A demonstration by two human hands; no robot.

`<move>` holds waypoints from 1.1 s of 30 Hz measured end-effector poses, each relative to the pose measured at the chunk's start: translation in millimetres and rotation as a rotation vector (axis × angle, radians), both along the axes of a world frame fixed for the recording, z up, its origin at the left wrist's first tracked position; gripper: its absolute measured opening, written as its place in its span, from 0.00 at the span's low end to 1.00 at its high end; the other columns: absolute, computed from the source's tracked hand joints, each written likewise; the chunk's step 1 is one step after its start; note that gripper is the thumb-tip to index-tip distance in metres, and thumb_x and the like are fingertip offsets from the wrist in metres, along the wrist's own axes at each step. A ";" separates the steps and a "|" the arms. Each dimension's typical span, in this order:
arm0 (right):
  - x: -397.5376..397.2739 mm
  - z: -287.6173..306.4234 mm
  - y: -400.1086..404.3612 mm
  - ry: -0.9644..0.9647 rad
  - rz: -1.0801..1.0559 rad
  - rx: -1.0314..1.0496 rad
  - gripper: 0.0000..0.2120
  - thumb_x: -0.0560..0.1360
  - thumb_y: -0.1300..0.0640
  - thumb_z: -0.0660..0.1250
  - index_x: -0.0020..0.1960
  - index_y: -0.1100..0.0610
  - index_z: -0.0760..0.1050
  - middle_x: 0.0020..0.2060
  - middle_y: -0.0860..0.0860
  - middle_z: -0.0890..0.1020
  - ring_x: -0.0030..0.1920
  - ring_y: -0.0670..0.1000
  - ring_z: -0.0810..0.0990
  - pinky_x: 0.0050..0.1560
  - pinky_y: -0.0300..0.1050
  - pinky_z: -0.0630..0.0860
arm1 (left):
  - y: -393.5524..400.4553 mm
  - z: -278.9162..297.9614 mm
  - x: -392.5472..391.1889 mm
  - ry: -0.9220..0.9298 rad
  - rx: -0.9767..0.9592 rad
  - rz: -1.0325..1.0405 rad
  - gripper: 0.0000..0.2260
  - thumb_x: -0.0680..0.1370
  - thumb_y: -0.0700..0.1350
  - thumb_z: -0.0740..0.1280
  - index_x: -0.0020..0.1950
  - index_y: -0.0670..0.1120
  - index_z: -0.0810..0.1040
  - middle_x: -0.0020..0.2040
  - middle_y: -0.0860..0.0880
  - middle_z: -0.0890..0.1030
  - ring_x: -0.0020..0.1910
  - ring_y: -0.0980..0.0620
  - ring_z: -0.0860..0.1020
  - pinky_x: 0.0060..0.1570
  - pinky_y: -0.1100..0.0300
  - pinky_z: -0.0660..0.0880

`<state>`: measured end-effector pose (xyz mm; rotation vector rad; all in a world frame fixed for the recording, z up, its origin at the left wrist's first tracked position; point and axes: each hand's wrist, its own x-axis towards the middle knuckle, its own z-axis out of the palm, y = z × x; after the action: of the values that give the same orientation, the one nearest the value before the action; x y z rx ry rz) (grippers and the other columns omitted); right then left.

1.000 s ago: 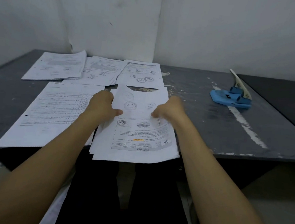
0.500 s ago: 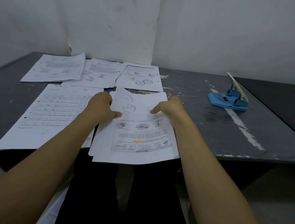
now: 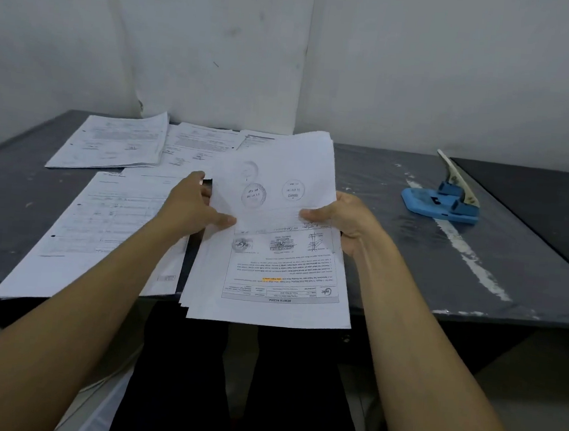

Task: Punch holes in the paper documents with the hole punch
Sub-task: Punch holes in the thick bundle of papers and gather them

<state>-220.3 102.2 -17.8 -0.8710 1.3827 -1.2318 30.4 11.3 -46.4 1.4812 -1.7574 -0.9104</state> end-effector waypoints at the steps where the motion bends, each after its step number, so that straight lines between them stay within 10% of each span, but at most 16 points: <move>1: -2.4 3.8 -0.2 -0.024 -0.010 -0.032 0.24 0.65 0.74 0.76 0.59 0.66 0.78 0.51 0.62 0.85 0.50 0.63 0.85 0.54 0.64 0.81 | 0.3 4.7 0.2 0.115 0.009 0.017 0.45 0.65 0.45 0.82 0.76 0.43 0.63 0.61 0.48 0.78 0.57 0.49 0.79 0.53 0.55 0.77; 9: -6.1 63.8 -10.2 0.069 -0.168 -0.358 0.19 0.65 0.71 0.78 0.54 0.64 0.80 0.47 0.57 0.87 0.47 0.56 0.87 0.47 0.52 0.84 | 4.7 79.2 -13.9 0.515 -0.234 -0.067 0.12 0.80 0.43 0.68 0.62 0.43 0.72 0.55 0.47 0.83 0.52 0.47 0.83 0.50 0.51 0.82; 21: 21.6 54.9 -14.9 0.219 -0.340 -0.485 0.11 0.73 0.63 0.74 0.54 0.56 0.81 0.41 0.43 0.84 0.39 0.39 0.83 0.36 0.32 0.79 | 14.2 94.5 -33.1 0.416 -0.512 0.003 0.14 0.82 0.52 0.63 0.64 0.46 0.73 0.54 0.52 0.82 0.50 0.55 0.82 0.48 0.49 0.83; 33: 23.1 56.2 -18.7 0.213 -0.345 -0.441 0.10 0.74 0.65 0.72 0.52 0.53 0.81 0.45 0.47 0.86 0.45 0.49 0.85 0.45 0.44 0.84 | 15.5 89.6 -42.6 0.447 -0.541 0.064 0.13 0.83 0.52 0.61 0.62 0.45 0.74 0.51 0.52 0.81 0.47 0.56 0.82 0.39 0.62 0.81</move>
<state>-197.2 83.6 38.5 -1.1205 1.4978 -1.7963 -12.2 26.8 43.3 0.8957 -1.4571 -0.6036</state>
